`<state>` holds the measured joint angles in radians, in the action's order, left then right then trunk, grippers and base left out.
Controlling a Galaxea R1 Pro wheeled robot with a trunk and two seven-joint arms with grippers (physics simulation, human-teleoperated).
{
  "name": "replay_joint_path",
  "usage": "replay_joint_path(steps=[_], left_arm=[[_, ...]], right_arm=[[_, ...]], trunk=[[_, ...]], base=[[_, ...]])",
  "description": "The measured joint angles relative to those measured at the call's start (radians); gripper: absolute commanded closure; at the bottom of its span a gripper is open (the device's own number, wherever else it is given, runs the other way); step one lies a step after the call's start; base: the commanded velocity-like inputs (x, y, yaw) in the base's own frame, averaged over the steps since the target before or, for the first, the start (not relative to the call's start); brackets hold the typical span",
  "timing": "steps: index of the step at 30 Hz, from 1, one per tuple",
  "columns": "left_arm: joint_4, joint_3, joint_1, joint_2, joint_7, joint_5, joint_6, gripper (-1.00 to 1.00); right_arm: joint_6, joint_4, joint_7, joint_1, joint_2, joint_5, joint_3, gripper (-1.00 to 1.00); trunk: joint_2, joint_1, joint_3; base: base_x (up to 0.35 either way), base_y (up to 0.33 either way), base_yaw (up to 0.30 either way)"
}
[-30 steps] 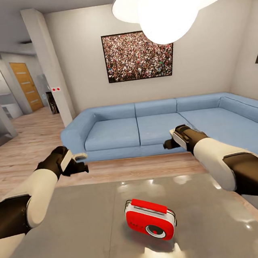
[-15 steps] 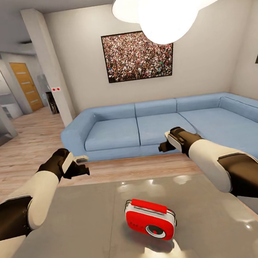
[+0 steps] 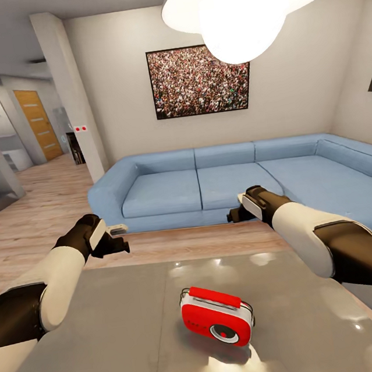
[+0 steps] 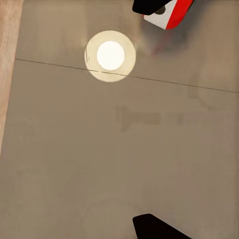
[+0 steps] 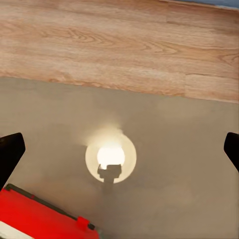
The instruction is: Turn on the radio receiver that's on the table in the living room.
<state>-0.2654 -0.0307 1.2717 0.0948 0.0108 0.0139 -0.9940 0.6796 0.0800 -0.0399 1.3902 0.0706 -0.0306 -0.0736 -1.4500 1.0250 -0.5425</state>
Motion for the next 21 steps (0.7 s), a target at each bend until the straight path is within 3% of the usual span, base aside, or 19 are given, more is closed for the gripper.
replay_joint_path(steps=[13, 18, 21], left_arm=[[0.000, 0.000, -0.006, -0.007, 0.000, 0.000, 0.000, -1.00], [0.000, 0.000, -0.008, -0.008, 0.000, 0.000, 0.000, -1.00], [0.000, 0.000, -0.008, -0.008, 0.000, 0.000, 0.000, -1.00]], right_arm=[[0.027, -0.021, 0.000, 0.000, 0.013, -0.003, 0.000, -1.00], [0.029, -0.054, 0.001, 0.000, 0.045, -0.004, 0.001, -1.00], [0.029, -0.056, 0.002, 0.000, 0.049, -0.003, 0.000, -1.00]], trunk=[[0.000, 0.000, 0.000], [0.000, 0.000, 0.000], [0.000, 0.000, 0.000]], base=[[0.000, 0.000, 0.000], [0.000, 0.000, 0.000], [0.000, 0.000, 0.000]])
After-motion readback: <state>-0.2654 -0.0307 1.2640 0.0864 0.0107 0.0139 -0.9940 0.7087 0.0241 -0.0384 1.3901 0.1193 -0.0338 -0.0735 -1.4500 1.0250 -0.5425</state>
